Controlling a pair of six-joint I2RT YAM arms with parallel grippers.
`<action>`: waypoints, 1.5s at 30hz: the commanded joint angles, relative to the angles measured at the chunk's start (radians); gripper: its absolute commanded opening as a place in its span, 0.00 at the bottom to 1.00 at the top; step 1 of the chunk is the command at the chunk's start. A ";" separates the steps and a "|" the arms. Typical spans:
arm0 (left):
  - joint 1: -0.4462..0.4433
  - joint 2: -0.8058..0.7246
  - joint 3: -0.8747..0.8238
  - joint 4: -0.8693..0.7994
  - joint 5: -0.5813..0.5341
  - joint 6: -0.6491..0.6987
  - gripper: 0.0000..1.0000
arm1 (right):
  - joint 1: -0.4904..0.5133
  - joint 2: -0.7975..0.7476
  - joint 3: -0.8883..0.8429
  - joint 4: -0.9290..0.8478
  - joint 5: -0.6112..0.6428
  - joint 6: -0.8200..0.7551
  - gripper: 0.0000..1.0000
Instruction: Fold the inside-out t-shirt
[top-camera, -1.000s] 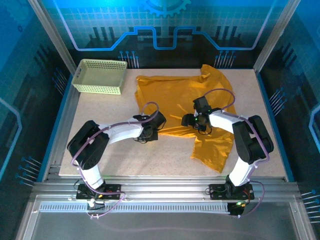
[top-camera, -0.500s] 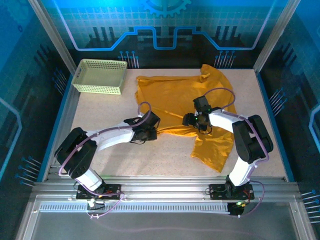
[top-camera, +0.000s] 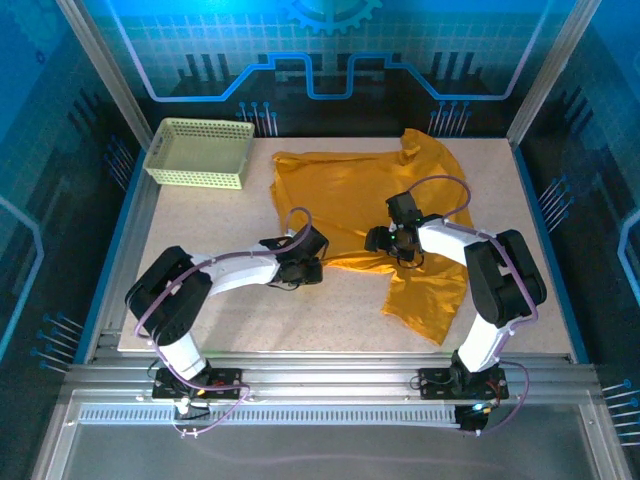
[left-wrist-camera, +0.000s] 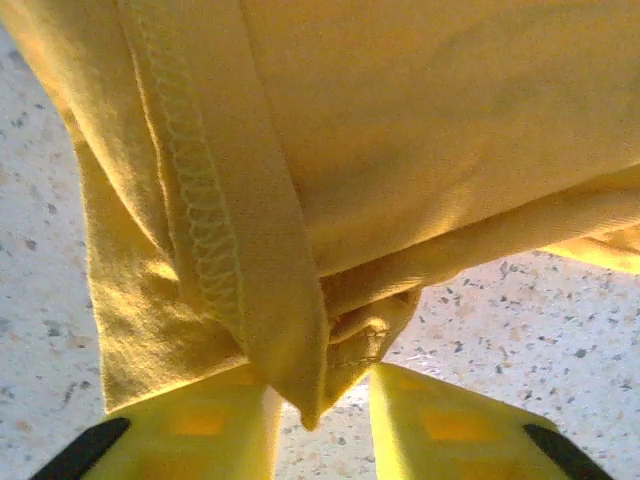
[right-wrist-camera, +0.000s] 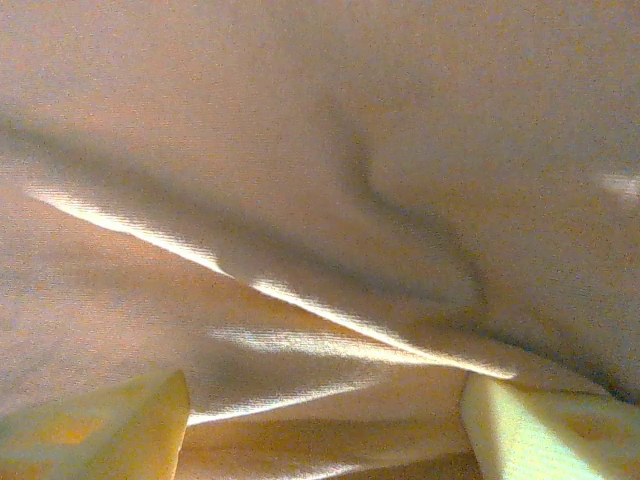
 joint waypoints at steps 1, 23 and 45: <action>-0.003 0.015 0.040 -0.037 -0.045 -0.005 0.20 | -0.008 0.017 -0.022 -0.067 0.053 0.004 0.75; 0.084 -0.490 -0.200 -0.189 -0.205 0.069 0.00 | -0.057 0.030 0.029 -0.107 0.074 0.124 0.73; 0.299 -0.339 -0.157 -0.075 -0.199 0.080 0.00 | -0.023 -0.237 -0.080 -0.336 0.164 0.048 0.77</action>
